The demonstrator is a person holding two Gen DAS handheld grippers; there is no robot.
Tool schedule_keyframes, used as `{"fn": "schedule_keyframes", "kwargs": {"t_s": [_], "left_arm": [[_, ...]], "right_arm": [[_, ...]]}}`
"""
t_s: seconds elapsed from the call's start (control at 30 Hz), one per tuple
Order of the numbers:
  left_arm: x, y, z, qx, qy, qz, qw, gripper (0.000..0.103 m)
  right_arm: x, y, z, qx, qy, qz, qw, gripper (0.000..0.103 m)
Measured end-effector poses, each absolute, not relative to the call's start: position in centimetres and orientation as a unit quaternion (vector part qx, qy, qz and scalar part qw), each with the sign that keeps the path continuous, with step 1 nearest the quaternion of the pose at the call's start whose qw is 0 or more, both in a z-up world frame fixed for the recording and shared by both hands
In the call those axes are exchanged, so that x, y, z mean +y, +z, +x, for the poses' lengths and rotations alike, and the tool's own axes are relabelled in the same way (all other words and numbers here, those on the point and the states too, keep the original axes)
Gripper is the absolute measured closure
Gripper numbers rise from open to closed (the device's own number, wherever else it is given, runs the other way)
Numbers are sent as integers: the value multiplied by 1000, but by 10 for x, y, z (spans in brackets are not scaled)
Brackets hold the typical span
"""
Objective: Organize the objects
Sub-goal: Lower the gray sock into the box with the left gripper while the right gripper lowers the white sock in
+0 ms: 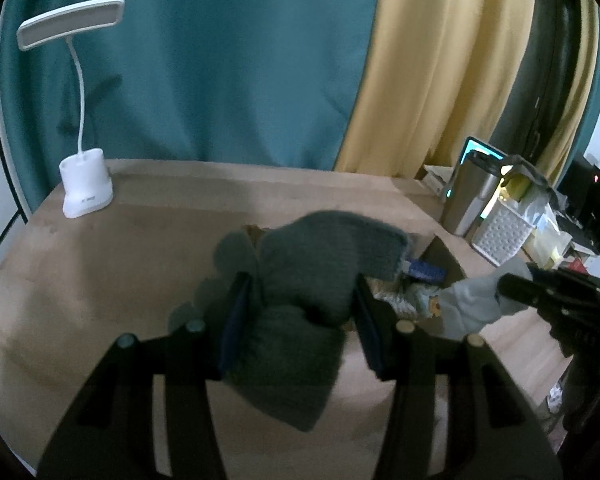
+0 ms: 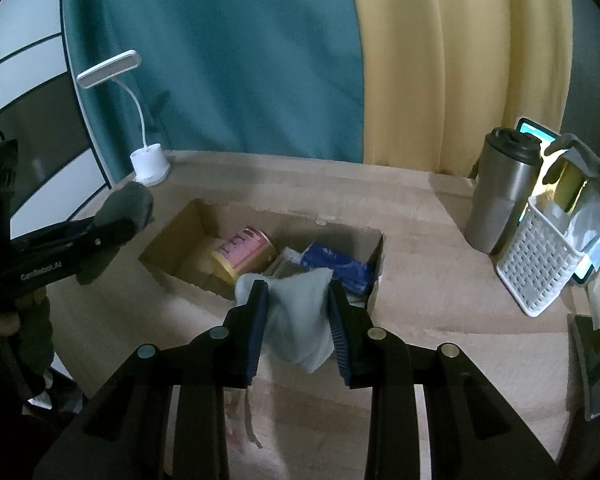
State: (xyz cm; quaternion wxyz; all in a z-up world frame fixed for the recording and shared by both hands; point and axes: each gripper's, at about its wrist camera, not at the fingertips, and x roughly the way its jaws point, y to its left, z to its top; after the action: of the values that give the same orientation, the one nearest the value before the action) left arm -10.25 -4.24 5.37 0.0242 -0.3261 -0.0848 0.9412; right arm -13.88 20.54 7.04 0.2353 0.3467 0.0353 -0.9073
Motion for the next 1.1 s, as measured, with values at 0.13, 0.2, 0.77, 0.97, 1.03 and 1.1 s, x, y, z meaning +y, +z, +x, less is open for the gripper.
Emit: {"fn": "schedule_keyframes", "kwargs": {"t_s": [0.13,0.2,0.77,0.97,1.03,1.1], "left_arm": [[-42,56,-106,-83,941,-326,24,52],[-42,57,-109,-83,941,-326,25,52],[-45,54,-139,-86,937,-336,29,52],[-47,46,-152,-90,934,-345,27,52],[-47,43,-156,-91,932,-349,27,52],[-46,40,-160,-91,931,-353,28,52]], "right_arm": [[204,74,-142,36,-908,343,236,71],[203,75,-143,35,-909,342,237,71],[194,77,-166,34,-906,346,241,71],[190,73,-177,33,-903,353,242,71],[189,71,-181,33,-902,356,242,71],[188,69,-184,32,-901,359,243,71]]}}
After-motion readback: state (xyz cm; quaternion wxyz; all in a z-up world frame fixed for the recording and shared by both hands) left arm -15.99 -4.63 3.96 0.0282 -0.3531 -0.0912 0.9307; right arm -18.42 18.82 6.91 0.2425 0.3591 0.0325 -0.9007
